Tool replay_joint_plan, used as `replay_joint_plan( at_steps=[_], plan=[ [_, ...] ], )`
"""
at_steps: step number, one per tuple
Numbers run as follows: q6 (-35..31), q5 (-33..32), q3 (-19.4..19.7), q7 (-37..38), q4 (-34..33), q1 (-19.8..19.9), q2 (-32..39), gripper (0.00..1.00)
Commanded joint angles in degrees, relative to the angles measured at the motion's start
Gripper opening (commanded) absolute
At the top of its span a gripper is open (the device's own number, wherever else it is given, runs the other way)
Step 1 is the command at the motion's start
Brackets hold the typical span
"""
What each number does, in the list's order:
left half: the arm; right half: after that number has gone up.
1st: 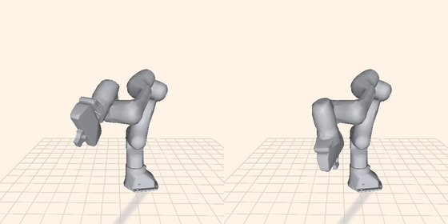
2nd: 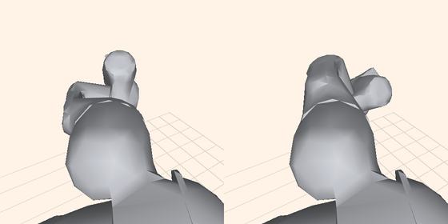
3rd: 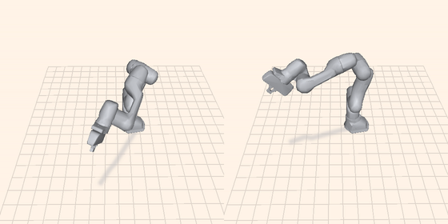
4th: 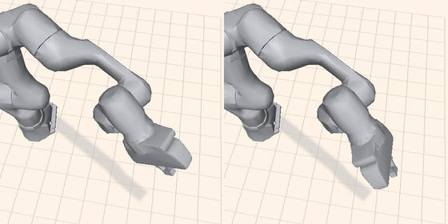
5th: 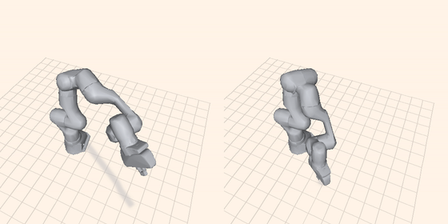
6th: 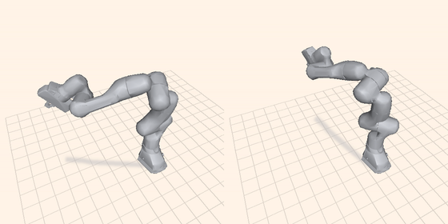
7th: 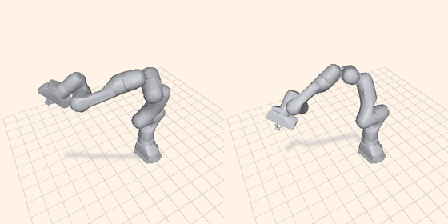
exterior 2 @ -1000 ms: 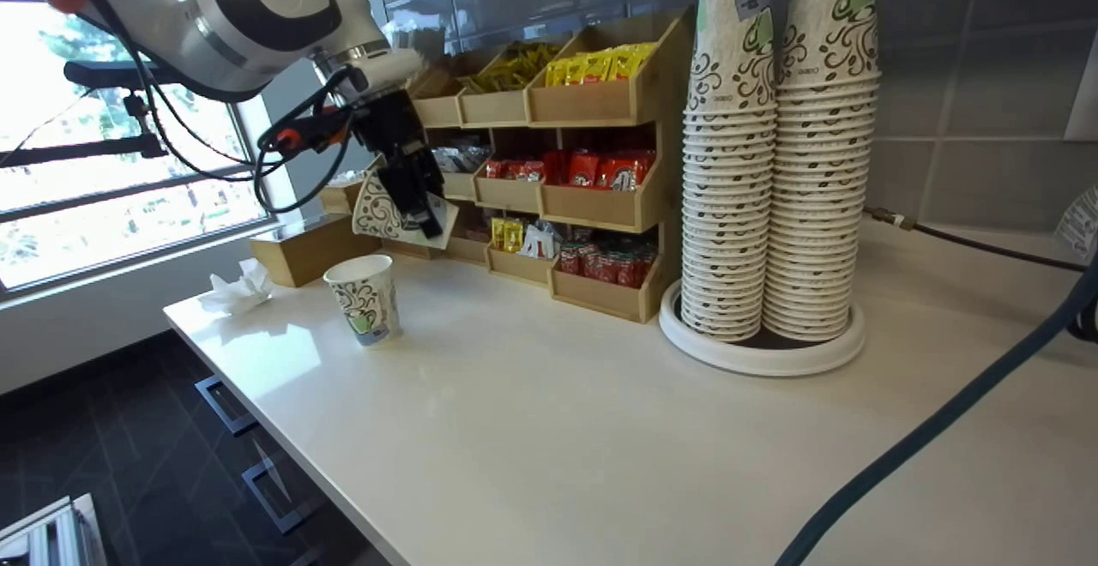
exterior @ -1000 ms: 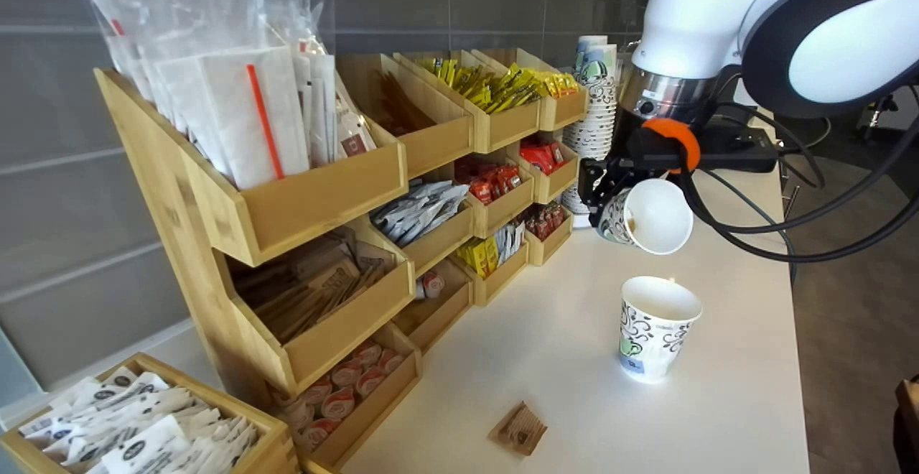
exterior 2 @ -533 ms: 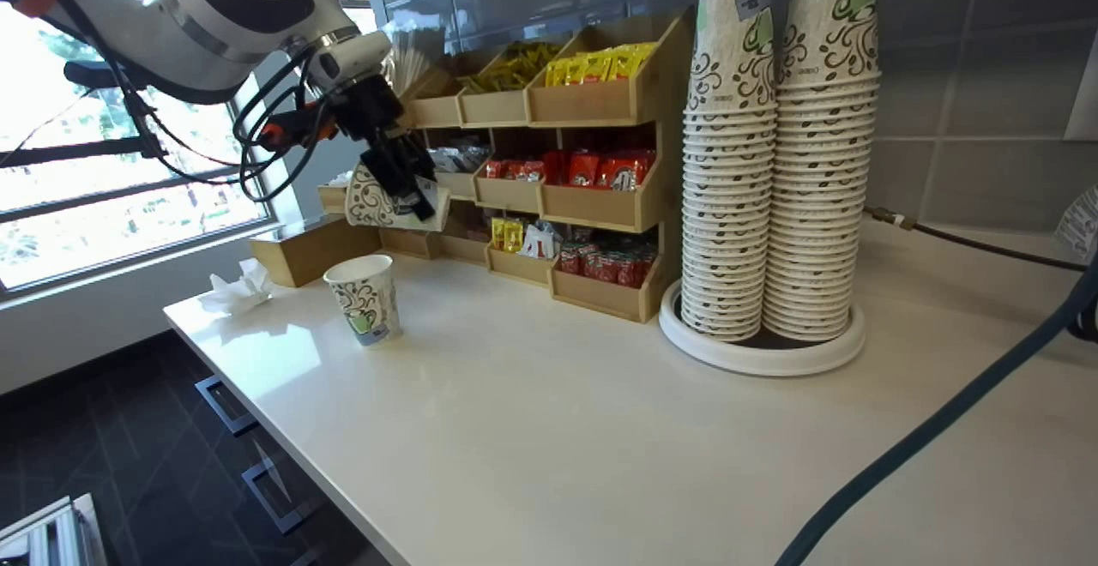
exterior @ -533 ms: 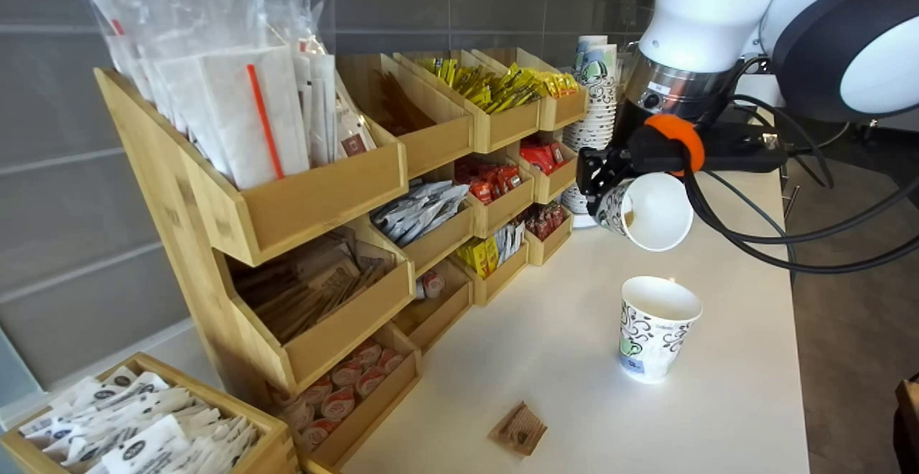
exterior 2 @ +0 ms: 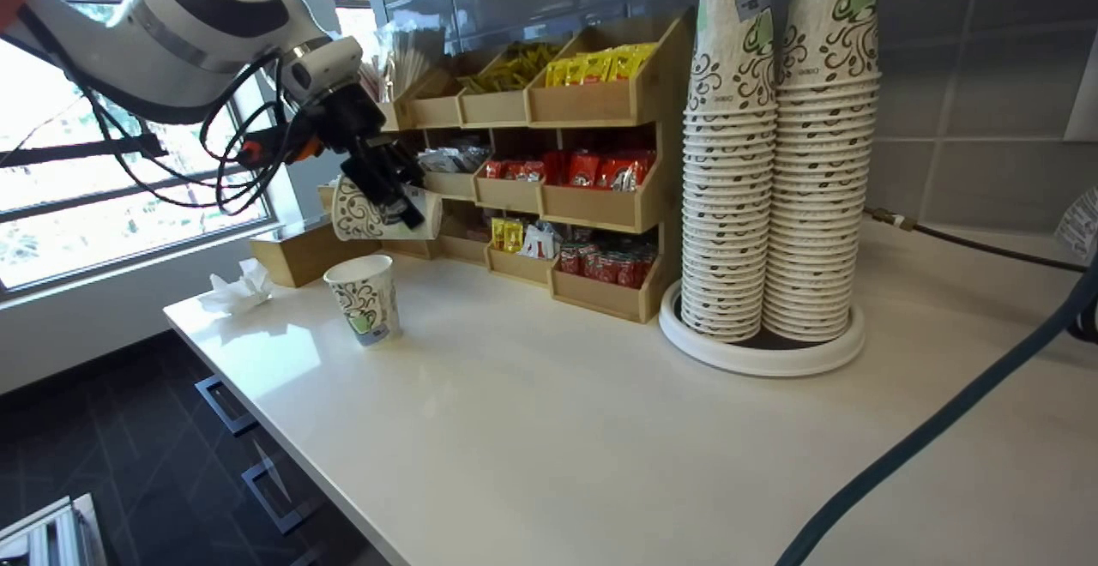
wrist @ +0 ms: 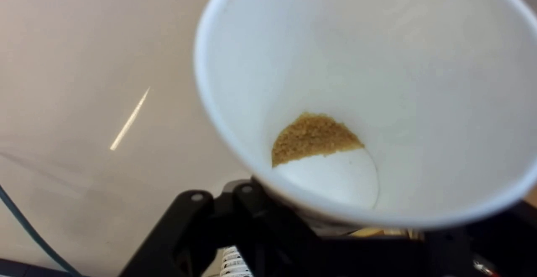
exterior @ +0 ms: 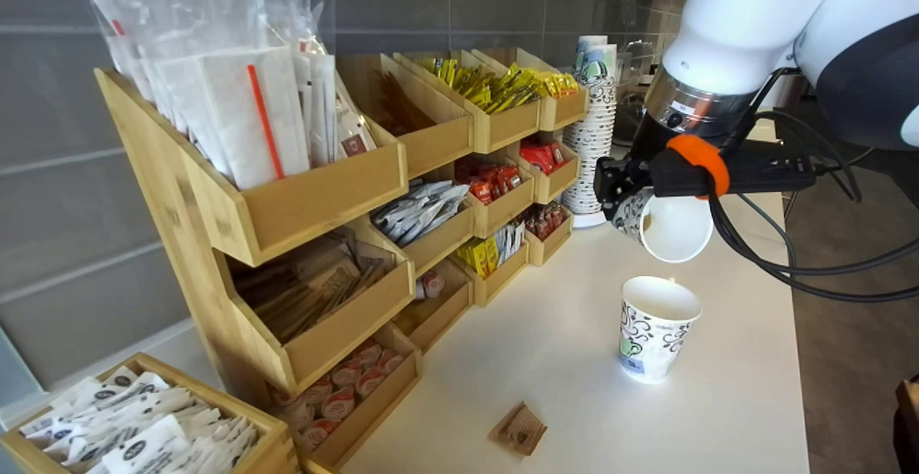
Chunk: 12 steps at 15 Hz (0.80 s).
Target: Pick up the white paper cup on the right and pour all its contents into the white paper cup on the left
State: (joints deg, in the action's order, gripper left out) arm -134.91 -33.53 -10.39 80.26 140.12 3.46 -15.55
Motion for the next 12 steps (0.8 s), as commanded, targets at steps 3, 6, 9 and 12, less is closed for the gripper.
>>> replay_joint_plan(
  at_steps=[3, 6, 9, 12],
  plan=[
    [-0.49, -6.2, -1.58, 5.63, 3.99, -0.17, -3.75, 0.42],
    [-0.93, -8.91, -2.1, 8.77, 4.76, -0.04, -3.89, 0.42],
    [-1.18, -11.68, -2.28, 12.09, 4.6, -0.25, -3.37, 0.42],
    [-1.13, -14.17, -2.41, 14.83, 4.39, -0.73, -2.7, 0.42]
  ],
)
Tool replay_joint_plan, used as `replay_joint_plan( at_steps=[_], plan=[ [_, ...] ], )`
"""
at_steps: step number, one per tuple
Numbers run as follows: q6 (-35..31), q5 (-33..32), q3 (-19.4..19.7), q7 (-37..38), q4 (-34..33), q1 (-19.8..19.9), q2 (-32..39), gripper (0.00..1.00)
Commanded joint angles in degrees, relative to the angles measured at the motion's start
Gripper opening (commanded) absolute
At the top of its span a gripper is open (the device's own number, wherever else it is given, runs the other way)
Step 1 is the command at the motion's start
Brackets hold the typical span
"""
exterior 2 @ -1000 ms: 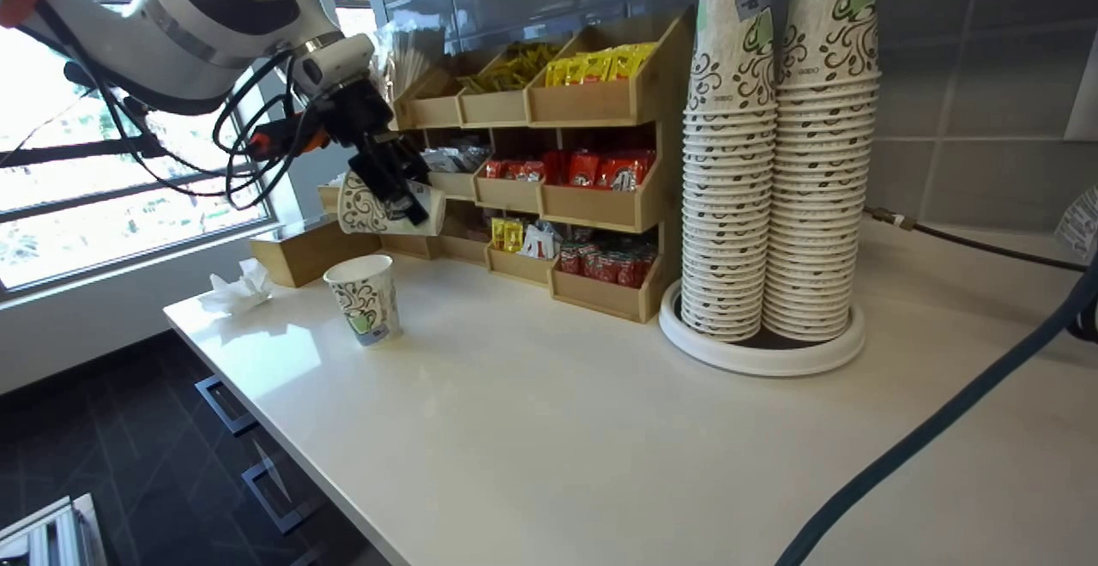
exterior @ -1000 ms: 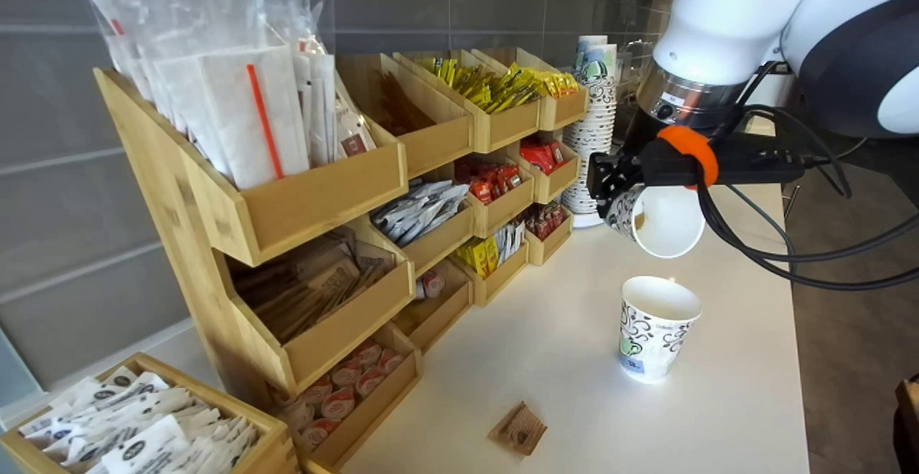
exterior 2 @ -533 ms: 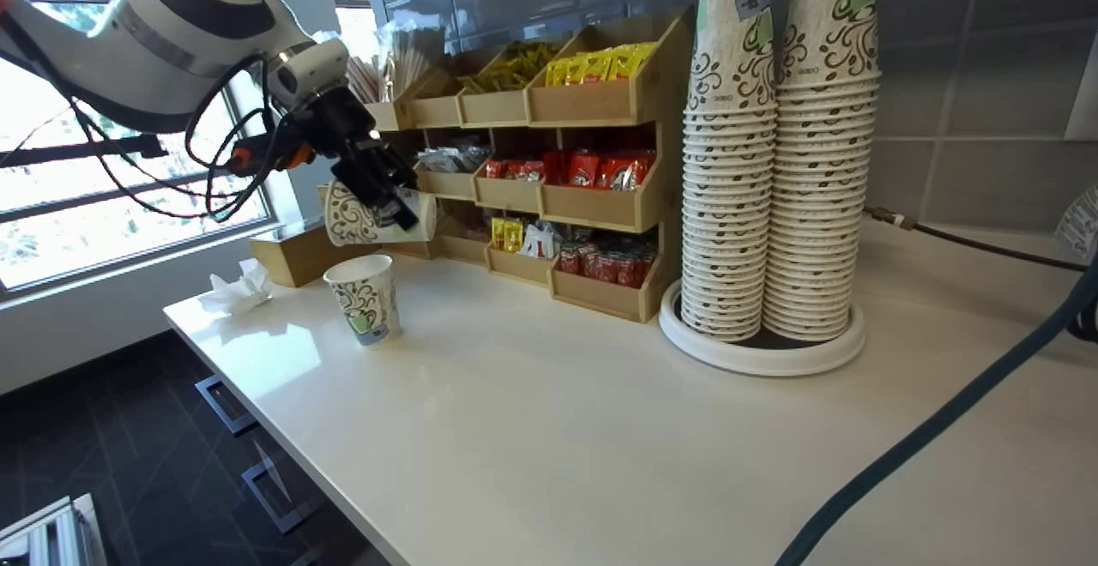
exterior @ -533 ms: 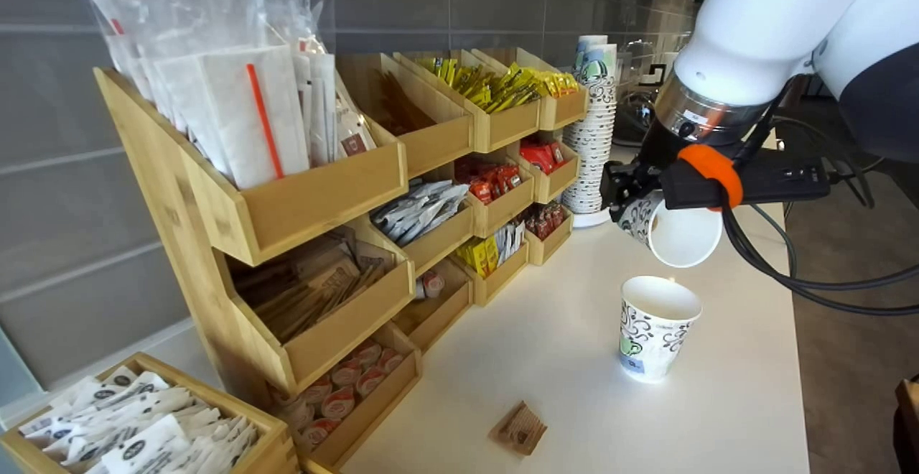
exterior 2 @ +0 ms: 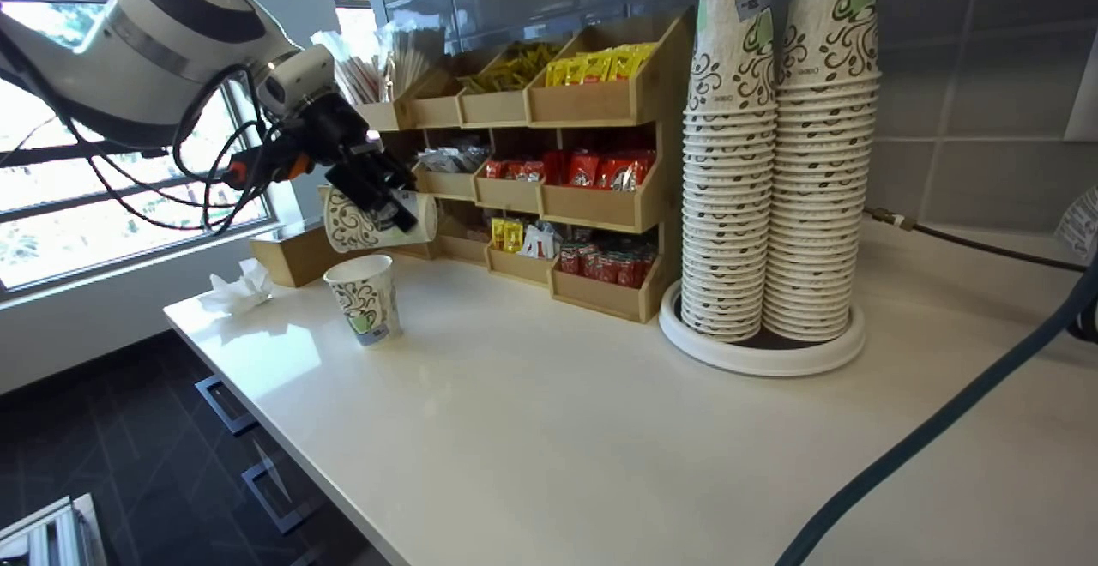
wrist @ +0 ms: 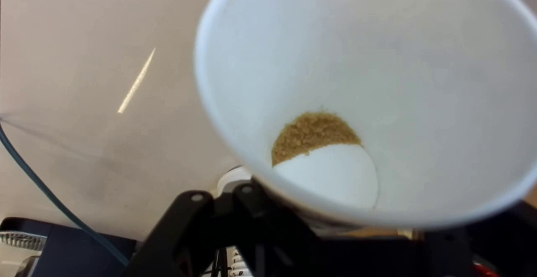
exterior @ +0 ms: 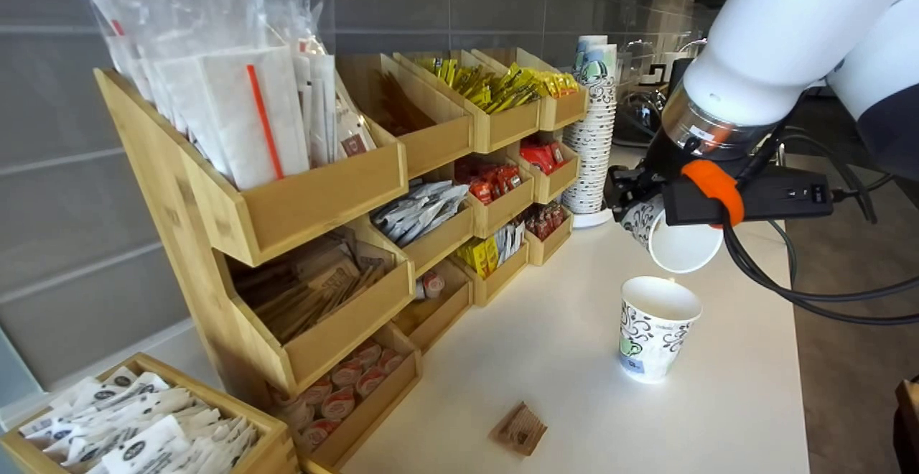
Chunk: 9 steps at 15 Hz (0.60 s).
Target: Pick up the white paper cup on the right and pour all its contents into the white paper cup on the left
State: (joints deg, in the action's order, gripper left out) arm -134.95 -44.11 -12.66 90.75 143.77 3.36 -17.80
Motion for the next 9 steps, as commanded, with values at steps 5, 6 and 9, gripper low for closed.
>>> replay_joint_plan(
  at_steps=[5, 6, 9],
  plan=[
    [-1.02, -6.83, -0.33, 7.99, 0.54, -1.82, 0.3, 0.42],
    [-1.16, -7.24, -0.21, 8.09, 0.62, -2.22, 0.46, 0.42],
    [-1.35, -9.55, -0.29, 8.5, 0.98, -3.18, 0.49, 0.42]
  ],
)
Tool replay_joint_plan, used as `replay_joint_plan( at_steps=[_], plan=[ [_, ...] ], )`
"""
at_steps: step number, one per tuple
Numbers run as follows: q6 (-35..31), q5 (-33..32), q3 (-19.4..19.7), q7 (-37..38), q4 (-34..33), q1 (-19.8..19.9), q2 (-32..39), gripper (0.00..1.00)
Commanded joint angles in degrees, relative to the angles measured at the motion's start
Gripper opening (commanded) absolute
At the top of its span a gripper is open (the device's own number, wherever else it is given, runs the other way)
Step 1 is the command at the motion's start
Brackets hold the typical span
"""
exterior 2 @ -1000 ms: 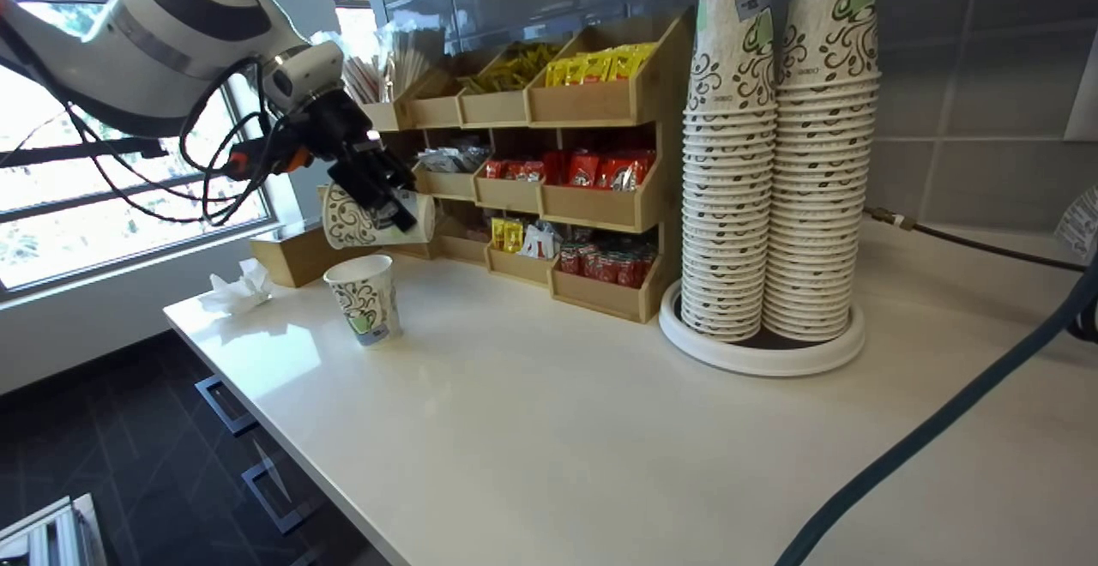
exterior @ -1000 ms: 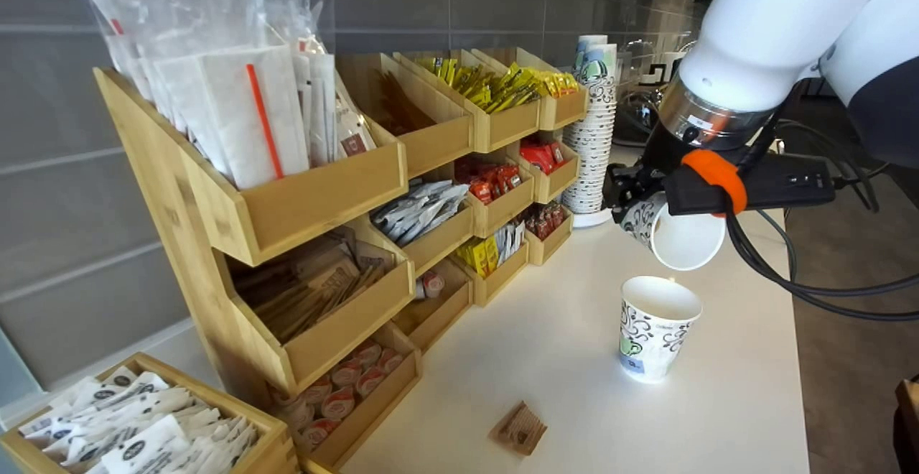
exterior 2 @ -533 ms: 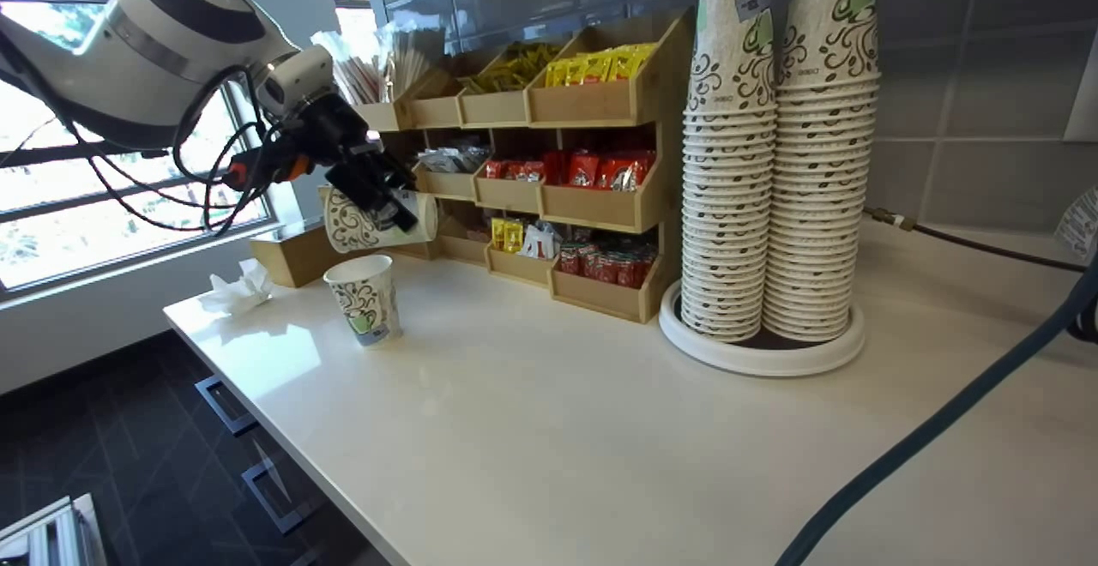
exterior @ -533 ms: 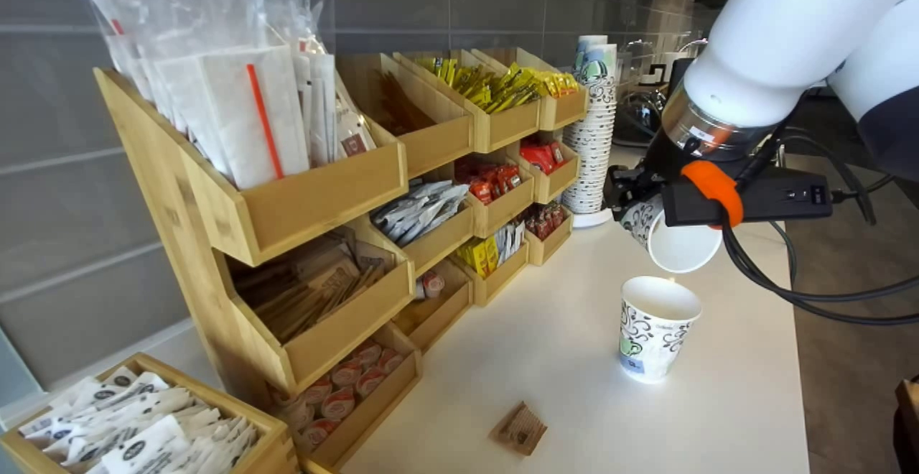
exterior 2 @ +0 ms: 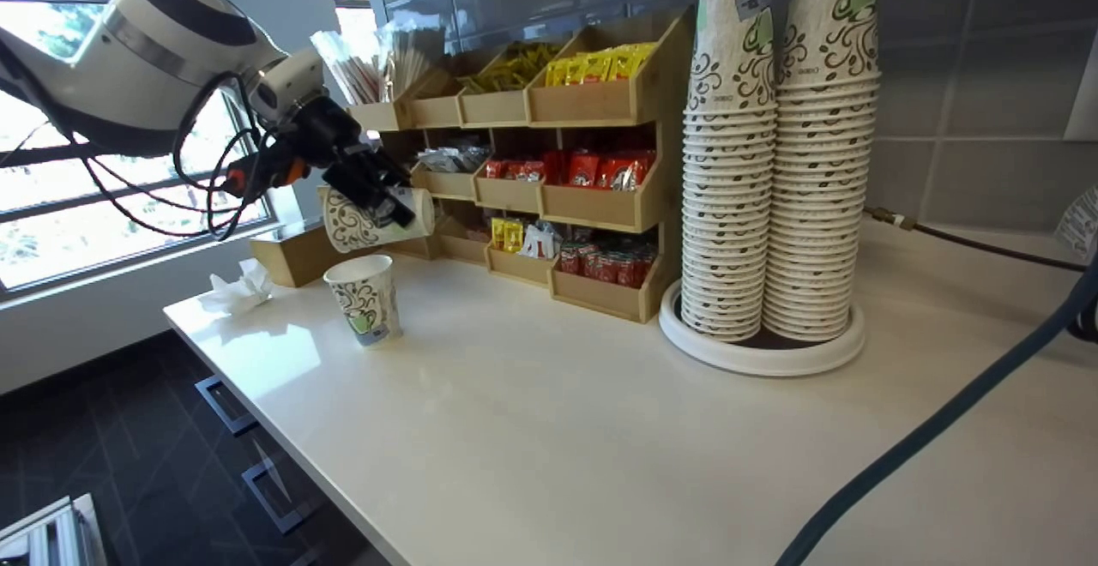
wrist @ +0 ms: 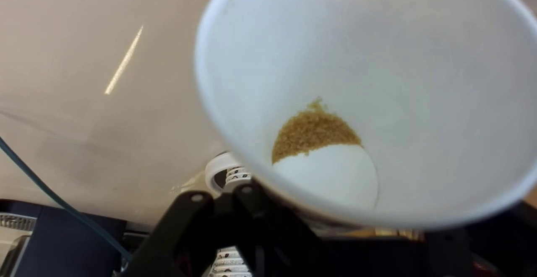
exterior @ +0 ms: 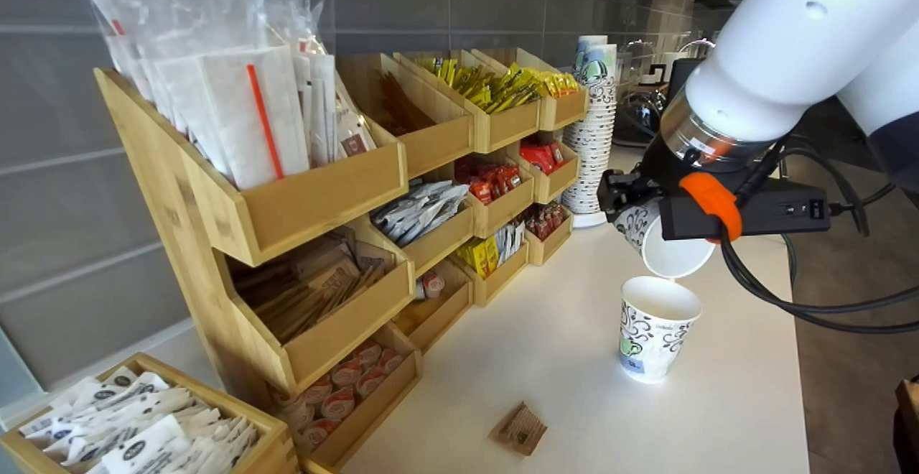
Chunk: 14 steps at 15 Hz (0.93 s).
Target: Pick up the white paper cup on the right and pour all its contents into the white paper cup on the left
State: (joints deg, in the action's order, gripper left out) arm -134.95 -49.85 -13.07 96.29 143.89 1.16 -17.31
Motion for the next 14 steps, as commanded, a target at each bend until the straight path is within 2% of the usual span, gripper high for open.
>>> replay_joint_plan(
  at_steps=[1, 7, 8, 9, 10, 14],
  plan=[
    [-1.3, -4.57, 0.14, 3.23, 0.91, -1.29, 0.03, 0.42],
    [0.16, -9.81, -0.11, 7.86, 0.87, -2.64, 0.56, 0.42],
    [0.57, -7.39, 0.45, 7.46, 0.78, -3.34, 0.89, 0.42],
    [-2.42, -3.39, 2.3, 5.53, 1.09, -4.11, 1.0, 0.42],
    [0.11, -6.12, 1.37, 5.04, 0.4, -3.71, 0.78, 0.67],
    [-0.86, -4.63, 2.13, 4.96, 0.61, -4.06, 1.16, 0.67]
  ],
)
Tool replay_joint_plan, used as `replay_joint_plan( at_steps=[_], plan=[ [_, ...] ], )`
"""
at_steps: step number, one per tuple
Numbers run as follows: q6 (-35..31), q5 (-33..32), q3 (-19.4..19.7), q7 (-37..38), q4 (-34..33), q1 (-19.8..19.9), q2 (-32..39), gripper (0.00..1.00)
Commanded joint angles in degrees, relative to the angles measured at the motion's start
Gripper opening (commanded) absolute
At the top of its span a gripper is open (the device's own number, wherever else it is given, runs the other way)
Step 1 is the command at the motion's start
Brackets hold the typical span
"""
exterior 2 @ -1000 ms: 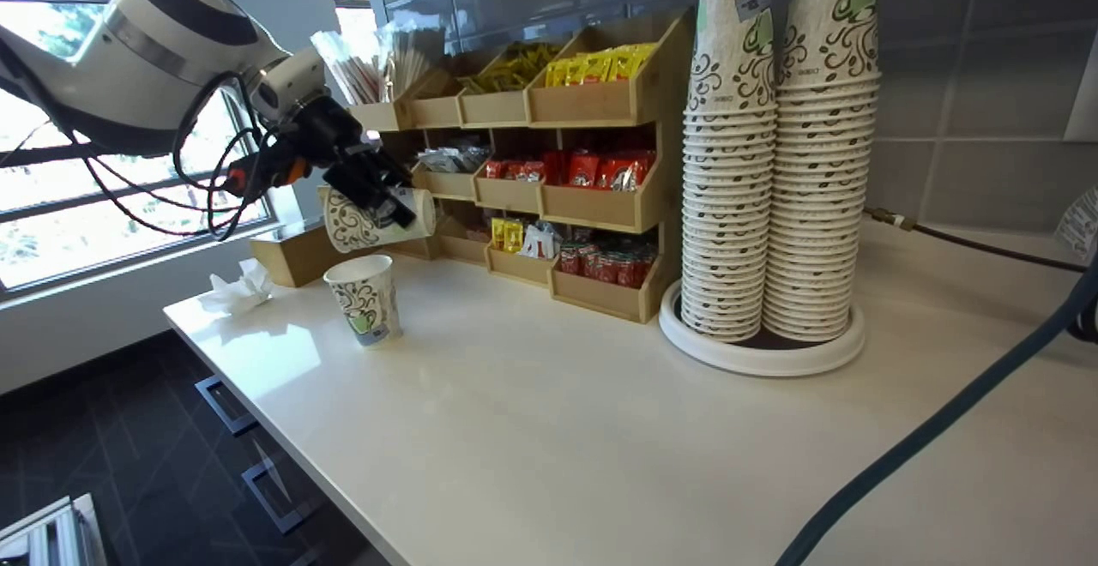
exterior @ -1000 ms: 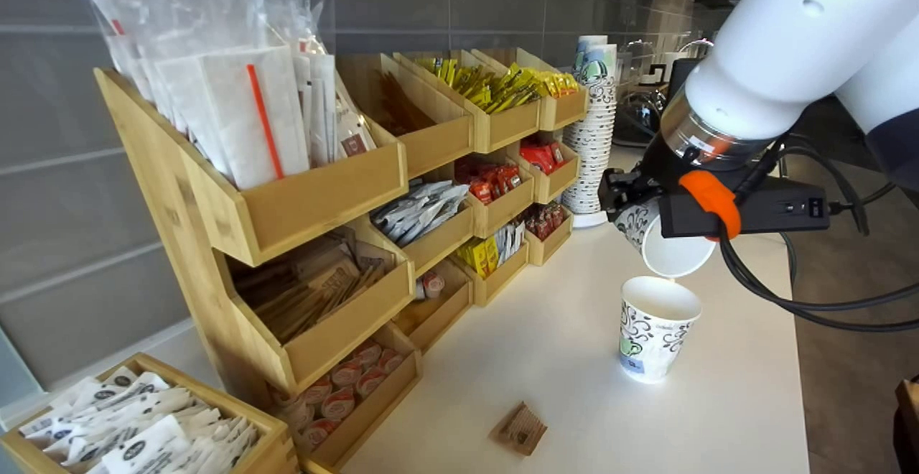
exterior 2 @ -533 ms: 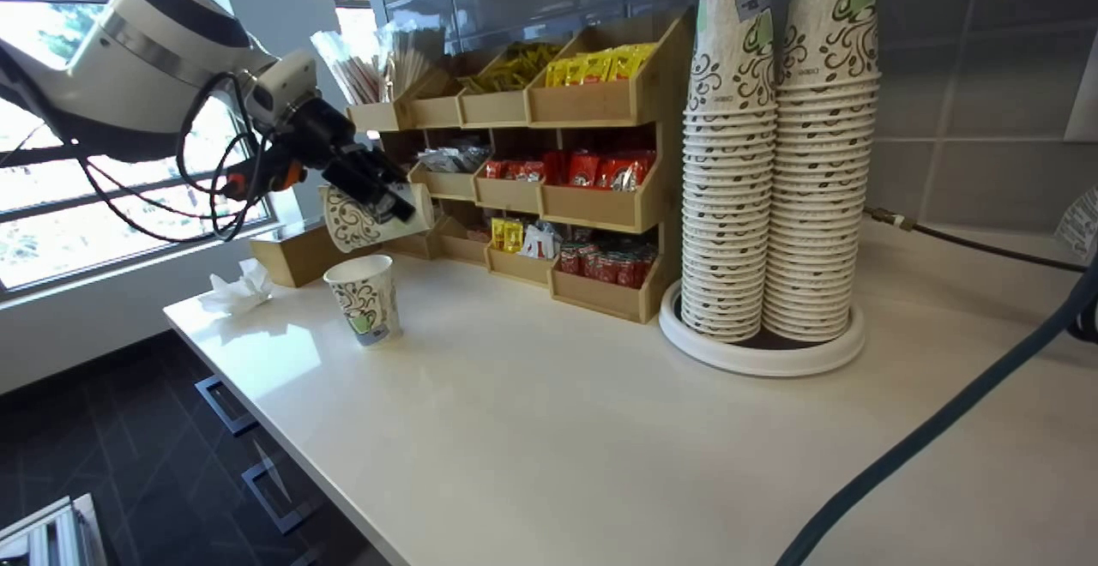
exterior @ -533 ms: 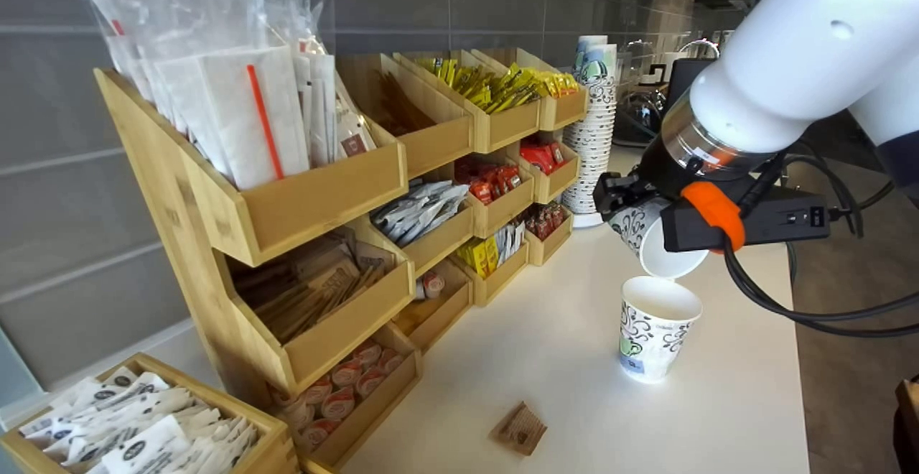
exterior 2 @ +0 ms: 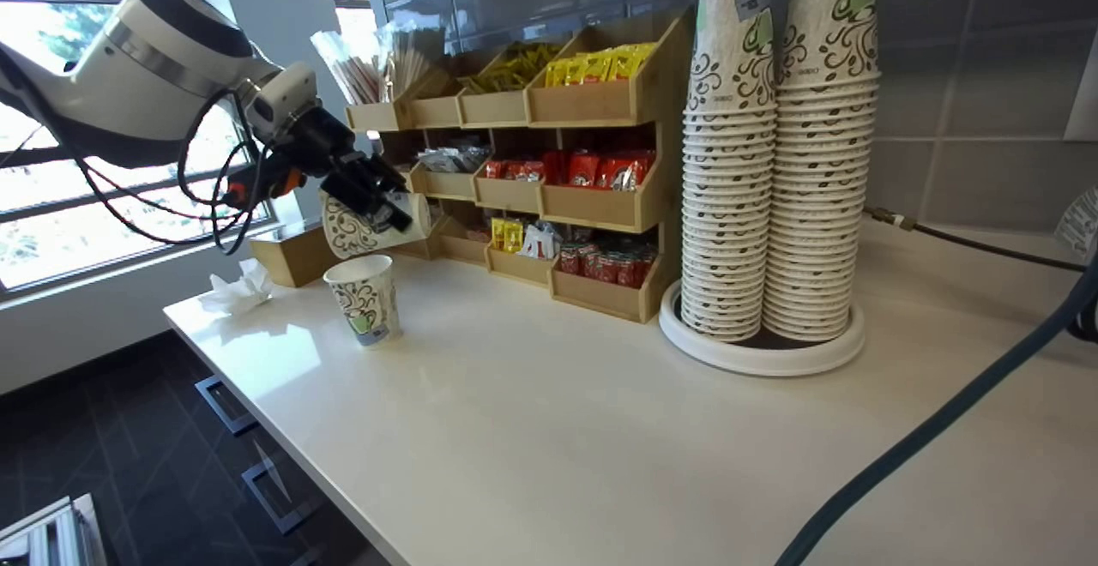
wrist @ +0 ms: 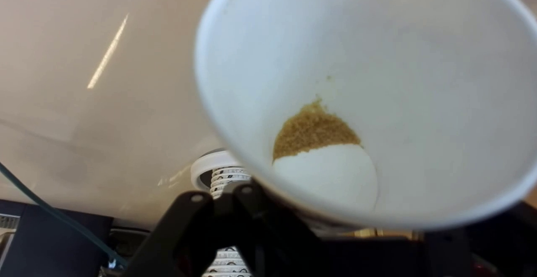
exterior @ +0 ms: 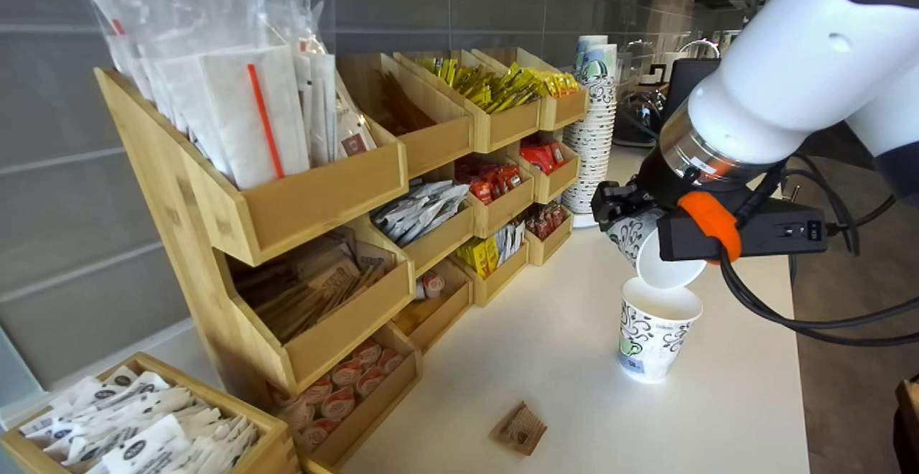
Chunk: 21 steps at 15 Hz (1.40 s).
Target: Pick up the white paper cup on the right and pour all its contents into the white paper cup on the left
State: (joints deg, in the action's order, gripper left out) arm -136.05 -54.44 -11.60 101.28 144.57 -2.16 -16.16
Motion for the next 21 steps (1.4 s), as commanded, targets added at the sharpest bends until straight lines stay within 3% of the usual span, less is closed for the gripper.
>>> replay_joint_plan(
  at_steps=[1, 11, 21],
  plan=[
    [0.2, -0.01, 0.72, -0.04, -0.07, -0.75, 0.03, 0.42],
    [8.69, -5.9, -2.63, 3.8, -0.35, -2.49, -0.53, 0.42],
    [12.86, -13.29, -3.18, 8.89, -0.66, -5.27, 0.95, 0.42]
  ],
)
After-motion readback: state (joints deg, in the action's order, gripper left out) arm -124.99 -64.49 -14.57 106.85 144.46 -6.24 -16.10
